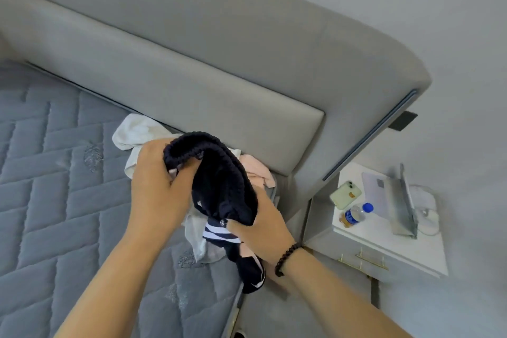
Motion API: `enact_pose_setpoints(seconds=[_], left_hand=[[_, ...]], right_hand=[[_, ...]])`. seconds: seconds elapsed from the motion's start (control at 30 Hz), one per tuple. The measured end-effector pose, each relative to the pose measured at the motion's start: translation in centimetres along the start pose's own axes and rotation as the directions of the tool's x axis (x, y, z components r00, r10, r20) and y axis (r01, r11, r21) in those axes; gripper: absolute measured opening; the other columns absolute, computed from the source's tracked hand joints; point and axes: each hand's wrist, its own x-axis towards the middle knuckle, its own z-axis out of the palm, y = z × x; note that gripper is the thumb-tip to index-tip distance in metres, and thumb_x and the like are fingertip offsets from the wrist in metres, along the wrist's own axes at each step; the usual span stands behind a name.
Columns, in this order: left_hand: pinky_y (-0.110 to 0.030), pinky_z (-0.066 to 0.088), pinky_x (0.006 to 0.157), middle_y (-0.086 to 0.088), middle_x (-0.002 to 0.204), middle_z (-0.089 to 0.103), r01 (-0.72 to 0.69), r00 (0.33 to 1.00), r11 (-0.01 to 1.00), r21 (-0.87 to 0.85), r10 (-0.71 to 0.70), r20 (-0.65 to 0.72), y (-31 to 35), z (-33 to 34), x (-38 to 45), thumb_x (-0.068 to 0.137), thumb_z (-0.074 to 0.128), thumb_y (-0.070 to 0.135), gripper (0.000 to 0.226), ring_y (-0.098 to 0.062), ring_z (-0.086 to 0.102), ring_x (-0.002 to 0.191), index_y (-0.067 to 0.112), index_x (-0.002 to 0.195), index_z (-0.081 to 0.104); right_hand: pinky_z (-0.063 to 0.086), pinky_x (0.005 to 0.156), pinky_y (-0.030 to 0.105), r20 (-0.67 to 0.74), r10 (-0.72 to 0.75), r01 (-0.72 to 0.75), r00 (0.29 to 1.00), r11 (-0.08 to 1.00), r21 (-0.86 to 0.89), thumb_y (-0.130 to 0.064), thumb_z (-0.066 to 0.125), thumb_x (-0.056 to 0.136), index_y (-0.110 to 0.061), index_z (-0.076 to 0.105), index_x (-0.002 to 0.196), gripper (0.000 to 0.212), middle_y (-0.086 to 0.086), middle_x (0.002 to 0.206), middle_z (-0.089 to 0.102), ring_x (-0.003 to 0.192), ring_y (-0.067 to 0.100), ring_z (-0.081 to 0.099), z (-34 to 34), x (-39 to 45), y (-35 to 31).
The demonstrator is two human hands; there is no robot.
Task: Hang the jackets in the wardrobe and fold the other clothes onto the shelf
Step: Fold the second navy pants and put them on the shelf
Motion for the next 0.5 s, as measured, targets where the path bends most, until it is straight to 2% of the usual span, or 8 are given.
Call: enact_pose_setpoints(seconds=[0.1,0.13,0.17,0.23,0.3,0.33,0.43,0.5], left_hand=[[-0.013,0.039,0.062,0.011,0.081,0.059,-0.052,0.999,0.996,-0.073,0.052,0.0,4.0,-0.8,0.2,0.091,0.055,0.026,0.013,-0.009,0.056,0.081,0.029,0.079,0.058],[-0.016,0.04,0.067,0.014,0.084,0.059,-0.053,0.999,0.994,-0.099,0.053,0.002,5.2,-1.0,0.2,0.091,0.056,0.029,0.013,-0.006,0.056,0.085,0.035,0.08,0.058],[-0.02,0.041,0.07,0.015,0.088,0.06,-0.063,0.998,0.991,-0.121,0.064,0.003,6.2,-1.2,0.1,0.091,0.056,0.031,0.011,-0.004,0.056,0.089,0.038,0.082,0.058],[-0.026,0.046,0.077,0.017,0.094,0.062,-0.08,0.997,0.982,-0.173,0.082,0.001,8.1,-1.6,-0.2,0.091,0.058,0.034,0.007,-0.001,0.057,0.095,0.039,0.088,0.061],[-0.03,0.049,0.083,0.018,0.098,0.063,-0.095,0.995,0.968,-0.231,0.096,-0.005,10.1,-2.1,-0.7,0.091,0.059,0.037,0.006,0.001,0.058,0.098,0.041,0.094,0.063],[-0.031,0.05,0.083,0.018,0.099,0.063,-0.109,0.994,0.96,-0.259,0.111,-0.008,11.2,-2.4,-1.1,0.091,0.06,0.038,0.007,0.002,0.058,0.098,0.044,0.095,0.063],[-0.021,0.045,0.077,0.024,0.099,0.063,-0.178,0.983,0.929,-0.324,0.185,-0.011,14.6,-3.2,-2.9,0.09,0.06,0.042,0.016,0.007,0.057,0.097,0.058,0.09,0.059],[-0.016,0.045,0.078,0.022,0.099,0.064,-0.214,0.973,0.906,-0.366,0.233,0.007,16.8,-3.7,-4.7,0.091,0.059,0.041,0.017,0.006,0.058,0.098,0.058,0.09,0.06]], right_hand=[[0.047,0.068,0.026,-0.049,0.014,-0.013,0.999,1.0,0.011,-0.021,0.061,0.083,-0.023,0.058,0.103,0.02,-0.006,0.082,0.064,0.069,0.005,0.054,-3.1,-1.4,-2.1],[0.044,0.063,0.027,-0.053,0.0,0.001,0.999,1.0,0.023,-0.018,0.06,0.085,-0.021,0.059,0.092,0.009,-0.004,0.074,0.061,0.063,0.008,0.051,-4.2,-2.0,-2.9],[0.043,0.06,0.025,-0.06,-0.017,0.019,0.998,0.999,0.029,-0.016,0.059,0.086,-0.023,0.059,0.086,0.007,-0.003,0.07,0.059,0.061,0.009,0.05,-5.3,-2.7,-3.8],[0.043,0.059,0.024,-0.073,-0.023,0.025,0.997,0.999,0.036,-0.014,0.06,0.087,-0.017,0.061,0.089,0.003,0.007,0.074,0.063,0.064,0.013,0.053,-7.4,-4.3,-5.3],[0.047,0.06,0.032,-0.097,-0.041,0.043,0.994,0.999,0.023,-0.015,0.061,0.088,-0.006,0.06,0.096,0.012,0.022,0.087,0.064,0.068,0.028,0.059,-9.2,-6.2,-6.7],[0.05,0.062,0.038,-0.118,-0.057,0.06,0.991,0.998,0.017,-0.015,0.061,0.088,-0.005,0.061,0.097,0.013,0.024,0.091,0.065,0.074,0.035,0.061,-10.1,-7.2,-7.4],[0.053,0.077,0.049,-0.197,-0.097,0.1,0.976,0.995,0.005,-0.015,0.062,0.088,-0.008,0.063,0.094,0.01,0.021,0.092,0.066,0.086,0.038,0.063,-12.6,-10.8,-9.1],[0.052,0.078,0.052,-0.265,-0.109,0.108,0.958,0.994,-0.018,-0.015,0.062,0.087,-0.007,0.063,0.093,0.01,0.023,0.091,0.066,0.087,0.041,0.063,-14.2,-13.7,-9.8]])
